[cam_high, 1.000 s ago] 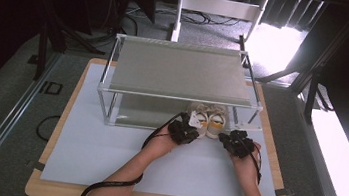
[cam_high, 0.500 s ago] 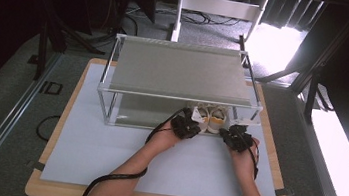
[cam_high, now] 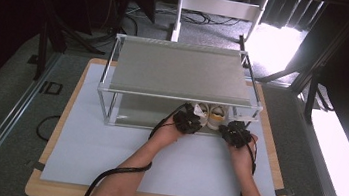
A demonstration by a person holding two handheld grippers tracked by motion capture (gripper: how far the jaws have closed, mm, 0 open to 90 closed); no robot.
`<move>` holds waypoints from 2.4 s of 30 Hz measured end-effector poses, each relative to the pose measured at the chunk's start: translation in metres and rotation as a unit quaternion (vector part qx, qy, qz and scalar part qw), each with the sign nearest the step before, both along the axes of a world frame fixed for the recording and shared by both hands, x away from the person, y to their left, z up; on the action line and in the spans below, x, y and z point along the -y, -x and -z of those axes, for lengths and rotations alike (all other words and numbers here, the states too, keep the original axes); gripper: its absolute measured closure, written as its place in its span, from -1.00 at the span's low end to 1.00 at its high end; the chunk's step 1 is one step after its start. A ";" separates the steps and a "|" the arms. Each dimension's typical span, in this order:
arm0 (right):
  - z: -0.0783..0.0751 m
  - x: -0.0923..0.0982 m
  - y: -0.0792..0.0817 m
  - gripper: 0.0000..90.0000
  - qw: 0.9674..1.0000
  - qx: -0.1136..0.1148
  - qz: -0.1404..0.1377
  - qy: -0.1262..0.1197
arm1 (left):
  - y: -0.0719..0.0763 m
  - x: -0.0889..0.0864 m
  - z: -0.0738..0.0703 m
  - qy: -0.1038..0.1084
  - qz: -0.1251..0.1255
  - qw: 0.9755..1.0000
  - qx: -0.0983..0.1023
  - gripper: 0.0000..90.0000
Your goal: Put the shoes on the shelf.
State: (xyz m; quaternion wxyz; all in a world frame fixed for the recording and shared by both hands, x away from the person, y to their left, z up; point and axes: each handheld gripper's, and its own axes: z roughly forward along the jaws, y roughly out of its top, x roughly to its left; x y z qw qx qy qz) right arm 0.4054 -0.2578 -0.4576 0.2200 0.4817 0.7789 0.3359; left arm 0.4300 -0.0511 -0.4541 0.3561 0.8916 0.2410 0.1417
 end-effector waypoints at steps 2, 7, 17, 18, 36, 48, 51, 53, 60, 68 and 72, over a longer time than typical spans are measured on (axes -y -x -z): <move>0.000 0.000 0.000 0.87 1.000 0.002 0.001 0.001 | 0.001 -0.001 -0.001 0.003 -0.003 1.000 0.000 0.79; -0.008 -0.001 0.007 0.84 1.000 0.016 0.002 -0.013 | 0.010 -0.009 -0.007 0.022 -0.007 1.000 -0.005 0.79; -0.010 0.002 0.028 0.40 0.998 0.037 -0.014 -0.042 | 0.035 -0.029 -0.008 0.040 -0.011 0.999 -0.001 0.74; -0.009 0.002 0.031 0.35 0.998 0.036 -0.019 -0.043 | 0.037 -0.032 -0.007 0.043 -0.012 0.999 -0.004 0.72; 0.013 0.012 0.076 -0.72 0.996 0.070 -0.049 -0.035 | 0.076 -0.064 0.011 0.067 -0.034 0.997 -0.002 -0.84; 0.020 0.027 0.089 -0.71 0.995 0.081 -0.056 -0.032 | 0.092 -0.090 0.021 0.073 -0.052 0.996 0.004 -0.85; 0.020 0.028 0.091 -0.71 0.995 0.079 -0.056 -0.030 | 0.094 -0.093 0.022 0.072 -0.051 0.996 0.003 -0.85; 0.021 0.032 0.092 -0.71 0.995 0.080 -0.050 -0.030 | 0.099 -0.099 0.023 0.076 -0.054 0.996 0.007 -0.85; 0.022 0.036 0.093 -0.71 0.995 0.085 -0.046 -0.031 | 0.112 -0.108 0.025 0.074 -0.060 0.995 0.022 -0.85; 0.022 0.034 0.094 -0.70 0.995 0.088 -0.043 -0.023 | 0.125 -0.125 0.028 0.082 -0.071 0.993 0.036 -0.85; 0.023 0.033 0.094 -0.70 0.995 0.088 -0.046 -0.020 | 0.131 -0.134 0.030 0.096 -0.081 0.991 0.045 -0.85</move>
